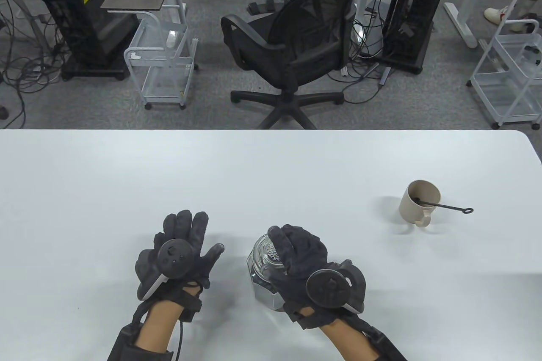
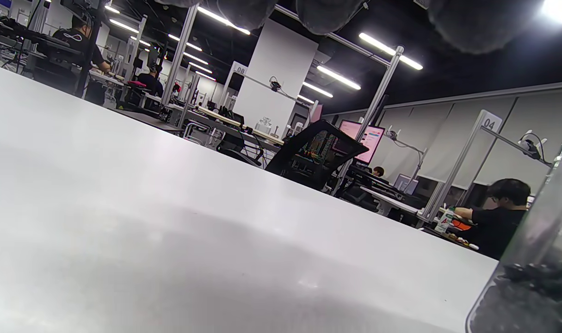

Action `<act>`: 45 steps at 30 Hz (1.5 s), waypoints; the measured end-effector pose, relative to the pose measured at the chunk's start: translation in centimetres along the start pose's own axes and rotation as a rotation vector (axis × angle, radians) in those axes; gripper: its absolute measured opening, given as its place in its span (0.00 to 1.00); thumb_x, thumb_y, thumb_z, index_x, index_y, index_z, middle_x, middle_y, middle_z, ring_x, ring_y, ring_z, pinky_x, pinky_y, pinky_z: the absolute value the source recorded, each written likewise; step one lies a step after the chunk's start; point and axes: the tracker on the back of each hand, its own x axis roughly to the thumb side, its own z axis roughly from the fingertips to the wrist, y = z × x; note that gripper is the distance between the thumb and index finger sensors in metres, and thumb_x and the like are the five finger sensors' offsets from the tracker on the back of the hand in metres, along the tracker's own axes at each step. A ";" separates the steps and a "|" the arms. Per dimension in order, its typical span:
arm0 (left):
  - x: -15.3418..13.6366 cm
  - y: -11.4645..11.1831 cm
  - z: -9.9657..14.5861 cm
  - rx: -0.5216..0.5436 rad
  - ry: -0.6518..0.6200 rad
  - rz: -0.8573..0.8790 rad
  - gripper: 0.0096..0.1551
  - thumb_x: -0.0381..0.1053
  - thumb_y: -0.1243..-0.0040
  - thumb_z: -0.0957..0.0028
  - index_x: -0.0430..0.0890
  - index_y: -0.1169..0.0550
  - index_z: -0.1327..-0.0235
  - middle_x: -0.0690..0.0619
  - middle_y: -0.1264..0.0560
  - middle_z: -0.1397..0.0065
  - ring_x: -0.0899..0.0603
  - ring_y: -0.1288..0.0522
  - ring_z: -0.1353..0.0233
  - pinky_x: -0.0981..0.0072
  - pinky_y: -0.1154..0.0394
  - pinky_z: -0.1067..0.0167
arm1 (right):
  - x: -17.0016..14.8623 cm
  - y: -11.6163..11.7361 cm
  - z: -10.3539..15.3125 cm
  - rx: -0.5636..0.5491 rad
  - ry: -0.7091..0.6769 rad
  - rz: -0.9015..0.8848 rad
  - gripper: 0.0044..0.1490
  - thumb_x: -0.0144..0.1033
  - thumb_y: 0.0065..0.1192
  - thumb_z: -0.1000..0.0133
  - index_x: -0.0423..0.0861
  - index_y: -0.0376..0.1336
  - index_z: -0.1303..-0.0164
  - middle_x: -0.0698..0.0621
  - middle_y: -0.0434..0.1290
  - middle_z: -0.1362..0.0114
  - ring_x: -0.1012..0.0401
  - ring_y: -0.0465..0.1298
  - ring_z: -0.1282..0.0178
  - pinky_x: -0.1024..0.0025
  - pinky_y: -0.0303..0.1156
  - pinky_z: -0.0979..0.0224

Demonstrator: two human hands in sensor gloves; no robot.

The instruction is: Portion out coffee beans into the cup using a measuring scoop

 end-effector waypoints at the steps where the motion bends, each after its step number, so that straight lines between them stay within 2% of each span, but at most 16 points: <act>1: 0.0 0.1 0.0 0.001 0.003 0.003 0.51 0.76 0.53 0.50 0.54 0.46 0.17 0.40 0.52 0.12 0.24 0.57 0.15 0.20 0.53 0.30 | 0.0 -0.4 0.0 -0.013 0.007 -0.009 0.47 0.52 0.68 0.47 0.48 0.53 0.21 0.33 0.56 0.22 0.27 0.62 0.25 0.21 0.54 0.32; 9: -0.3 0.3 0.0 0.003 0.015 0.019 0.51 0.76 0.53 0.50 0.53 0.46 0.17 0.40 0.52 0.13 0.24 0.57 0.15 0.20 0.53 0.31 | -1.3 -4.4 -0.8 -0.073 0.061 0.021 0.47 0.52 0.69 0.47 0.48 0.54 0.21 0.33 0.57 0.23 0.27 0.62 0.25 0.22 0.55 0.32; 14: -0.3 0.1 -0.1 -0.014 0.015 0.020 0.51 0.76 0.53 0.50 0.53 0.46 0.17 0.40 0.52 0.13 0.24 0.57 0.15 0.20 0.53 0.31 | -4.1 -7.7 -0.8 -0.087 0.117 0.116 0.47 0.52 0.70 0.47 0.47 0.55 0.22 0.32 0.58 0.23 0.27 0.63 0.26 0.21 0.55 0.33; 20: -0.2 0.1 -0.1 -0.010 0.013 0.031 0.51 0.76 0.53 0.50 0.53 0.46 0.17 0.40 0.52 0.13 0.24 0.56 0.15 0.20 0.53 0.31 | -8.5 -10.1 1.4 -0.117 0.214 0.197 0.47 0.53 0.70 0.47 0.47 0.56 0.22 0.32 0.59 0.24 0.27 0.65 0.27 0.22 0.56 0.33; 23: -0.2 0.0 -0.1 -0.015 0.010 0.037 0.50 0.76 0.53 0.50 0.53 0.46 0.17 0.40 0.52 0.13 0.24 0.56 0.15 0.20 0.53 0.31 | -10.8 -10.2 2.7 -0.131 0.287 0.171 0.47 0.53 0.70 0.47 0.46 0.56 0.22 0.32 0.59 0.24 0.27 0.65 0.28 0.22 0.57 0.34; 26: -0.1 -0.3 -0.1 -0.023 0.013 0.025 0.51 0.76 0.54 0.50 0.53 0.46 0.17 0.40 0.52 0.13 0.24 0.56 0.15 0.20 0.53 0.31 | -13.0 -9.8 3.6 -0.060 0.362 0.144 0.47 0.52 0.71 0.47 0.45 0.56 0.22 0.31 0.59 0.25 0.26 0.65 0.28 0.22 0.57 0.34; 31: 0.0 -0.6 -0.2 -0.039 0.012 0.021 0.50 0.75 0.53 0.50 0.53 0.46 0.17 0.40 0.52 0.13 0.23 0.56 0.15 0.20 0.53 0.31 | -15.0 -9.0 4.5 0.054 0.446 0.126 0.47 0.53 0.71 0.47 0.45 0.56 0.22 0.31 0.60 0.25 0.26 0.66 0.29 0.23 0.58 0.34; 45: 0.2 -0.6 0.1 -0.046 0.009 0.036 0.50 0.75 0.54 0.49 0.53 0.46 0.17 0.40 0.51 0.13 0.23 0.56 0.15 0.20 0.53 0.31 | -17.4 -6.7 5.1 0.223 0.554 0.136 0.47 0.52 0.70 0.47 0.44 0.56 0.22 0.30 0.60 0.25 0.25 0.66 0.29 0.22 0.57 0.35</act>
